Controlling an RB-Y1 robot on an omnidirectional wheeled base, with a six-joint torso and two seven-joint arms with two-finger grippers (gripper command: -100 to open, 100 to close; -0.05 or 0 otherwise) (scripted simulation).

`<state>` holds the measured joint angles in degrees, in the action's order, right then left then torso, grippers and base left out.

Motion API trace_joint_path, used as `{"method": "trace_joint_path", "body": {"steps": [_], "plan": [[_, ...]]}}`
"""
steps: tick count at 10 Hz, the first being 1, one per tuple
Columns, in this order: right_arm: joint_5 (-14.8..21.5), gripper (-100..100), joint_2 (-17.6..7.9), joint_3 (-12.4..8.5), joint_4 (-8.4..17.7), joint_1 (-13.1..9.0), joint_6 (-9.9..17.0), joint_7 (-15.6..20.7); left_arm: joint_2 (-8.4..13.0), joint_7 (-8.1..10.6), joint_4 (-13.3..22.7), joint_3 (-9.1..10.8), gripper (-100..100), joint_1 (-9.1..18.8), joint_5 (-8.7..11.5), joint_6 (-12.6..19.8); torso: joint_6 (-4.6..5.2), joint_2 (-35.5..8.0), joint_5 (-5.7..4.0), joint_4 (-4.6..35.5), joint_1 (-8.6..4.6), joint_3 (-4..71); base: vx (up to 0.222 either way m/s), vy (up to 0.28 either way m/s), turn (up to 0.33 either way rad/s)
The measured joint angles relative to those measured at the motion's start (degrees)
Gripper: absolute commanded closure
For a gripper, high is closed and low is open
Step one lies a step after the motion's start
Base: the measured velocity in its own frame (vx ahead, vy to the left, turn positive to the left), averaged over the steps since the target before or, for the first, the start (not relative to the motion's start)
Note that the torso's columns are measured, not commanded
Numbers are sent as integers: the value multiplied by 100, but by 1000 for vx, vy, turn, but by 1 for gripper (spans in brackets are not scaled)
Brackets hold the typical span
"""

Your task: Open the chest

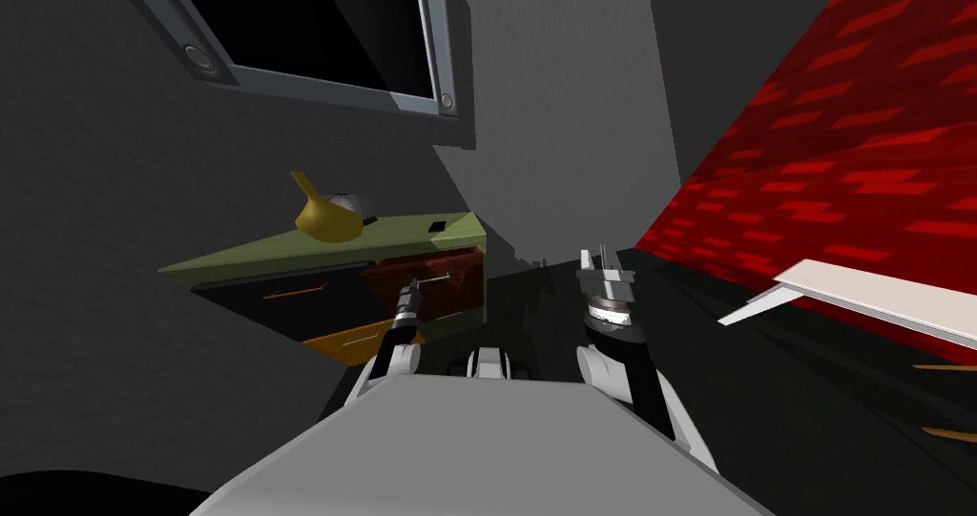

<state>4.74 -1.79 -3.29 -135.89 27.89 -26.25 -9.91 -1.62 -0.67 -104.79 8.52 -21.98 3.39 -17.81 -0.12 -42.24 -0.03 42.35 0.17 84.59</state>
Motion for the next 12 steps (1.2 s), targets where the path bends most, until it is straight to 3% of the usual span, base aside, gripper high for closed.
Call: {"method": "trace_joint_path", "body": {"steps": [4, 12], "plan": [[0, 0, 1, 0, 0, 0, 0, 0, 307, 260, 577, -150, 100, 746, -120, 94, 2, -23, 10, -6, -5, -15, -146, -76, 218], [0, 0, 0, 0, 0, 0, 0, 0, 796, 699, 1689, -363, 100, 1909, -288, 115, 2, -10, 6, -6, -5, -6, -105, -45, 170]]}}
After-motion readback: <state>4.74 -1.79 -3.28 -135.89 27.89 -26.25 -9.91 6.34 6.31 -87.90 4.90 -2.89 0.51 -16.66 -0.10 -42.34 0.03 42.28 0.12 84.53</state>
